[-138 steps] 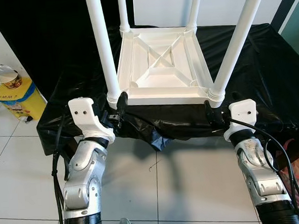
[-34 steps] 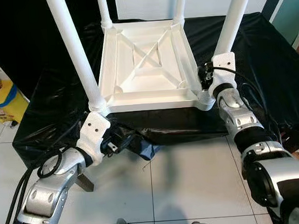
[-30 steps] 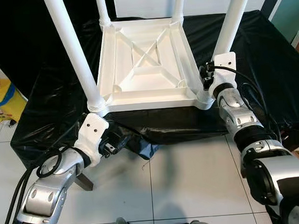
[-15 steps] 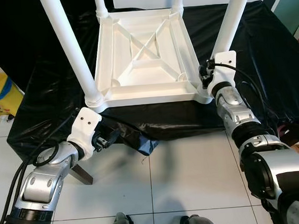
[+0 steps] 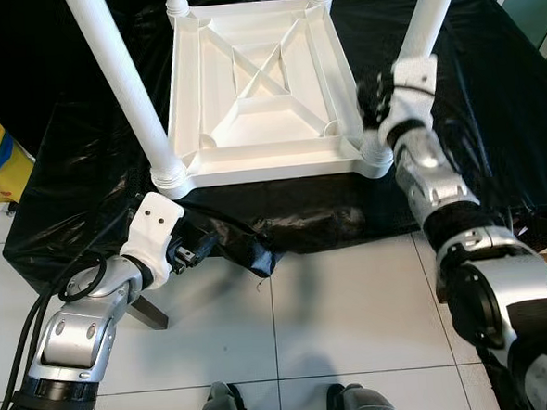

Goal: Building children table

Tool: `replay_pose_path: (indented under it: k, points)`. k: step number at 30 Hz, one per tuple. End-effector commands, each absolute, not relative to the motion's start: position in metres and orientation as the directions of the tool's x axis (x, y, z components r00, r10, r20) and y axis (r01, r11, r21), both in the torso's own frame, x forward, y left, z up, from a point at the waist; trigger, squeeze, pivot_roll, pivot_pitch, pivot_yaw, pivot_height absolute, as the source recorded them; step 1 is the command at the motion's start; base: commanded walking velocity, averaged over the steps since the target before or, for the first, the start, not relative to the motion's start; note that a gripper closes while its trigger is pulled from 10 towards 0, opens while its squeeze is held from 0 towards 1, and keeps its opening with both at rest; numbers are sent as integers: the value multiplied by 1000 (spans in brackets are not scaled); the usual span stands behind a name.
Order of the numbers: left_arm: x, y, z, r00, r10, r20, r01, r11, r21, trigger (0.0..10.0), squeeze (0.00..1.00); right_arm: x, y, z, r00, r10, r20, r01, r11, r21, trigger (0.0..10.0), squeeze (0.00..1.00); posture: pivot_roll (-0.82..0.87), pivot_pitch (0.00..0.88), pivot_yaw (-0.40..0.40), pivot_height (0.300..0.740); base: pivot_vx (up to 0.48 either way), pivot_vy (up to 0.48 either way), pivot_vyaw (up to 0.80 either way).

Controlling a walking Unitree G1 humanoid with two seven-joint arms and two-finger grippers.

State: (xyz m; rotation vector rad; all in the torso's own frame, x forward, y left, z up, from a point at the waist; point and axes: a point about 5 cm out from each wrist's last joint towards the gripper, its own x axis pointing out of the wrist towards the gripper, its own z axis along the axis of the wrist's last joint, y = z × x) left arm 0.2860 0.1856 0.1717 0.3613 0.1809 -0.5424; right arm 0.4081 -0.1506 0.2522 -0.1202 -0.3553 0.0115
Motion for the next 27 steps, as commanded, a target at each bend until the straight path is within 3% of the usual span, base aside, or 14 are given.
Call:
replay_pose_path:
  k: [1,11,12,13,14,17,18,19,21,27]
  points:
    - [289,189,169,881,-401,-251,464,836,292,10000,0,406,-149,266,910,48,413,11,990,-138,10000,0,99,186,-38,740,0,0,0]
    - [291,189,170,883,-401,-244,462,836,296,10000,0,405,-146,298,865,72,497,-3,991,-137,10000,0,92,175,-39,740,0,0,0]
    - [292,189,170,885,-397,-244,458,836,301,10000,0,407,-147,298,874,69,482,-17,994,-111,9176,0,92,172,-41,740,0,0,0]
    - [292,189,170,885,-397,-244,458,836,301,10000,0,407,-147,298,874,69,482,-17,994,-111,9176,0,92,172,-41,740,0,0,0]
    - [293,191,170,890,-388,-242,450,836,314,10000,0,408,-150,296,888,57,457,-35,998,-56,0,0,93,172,-41,740,0,0,0]
    - [296,194,171,899,-368,-237,431,842,326,10000,0,409,-153,295,899,41,436,-48,999,5,0,0,91,167,-44,740,0,0,0]
    - [300,200,172,911,-337,-237,402,852,335,10000,0,410,-157,293,909,24,416,-65,994,85,10000,0,89,165,-45,740,0,0,0]
    - [300,200,172,911,-337,-237,402,852,335,10000,0,410,-157,293,909,24,416,-65,994,85,10000,0,89,165,-45,740,0,0,0]
    - [308,211,171,932,-268,-246,342,875,342,10000,0,410,-164,293,922,-9,387,-100,960,261,10000,0,86,164,-46,740,0,0,0]
    - [321,227,166,945,-170,-278,265,898,352,10000,0,404,-173,293,926,-33,375,-136,900,413,10000,0,75,159,-44,740,0,0,0]
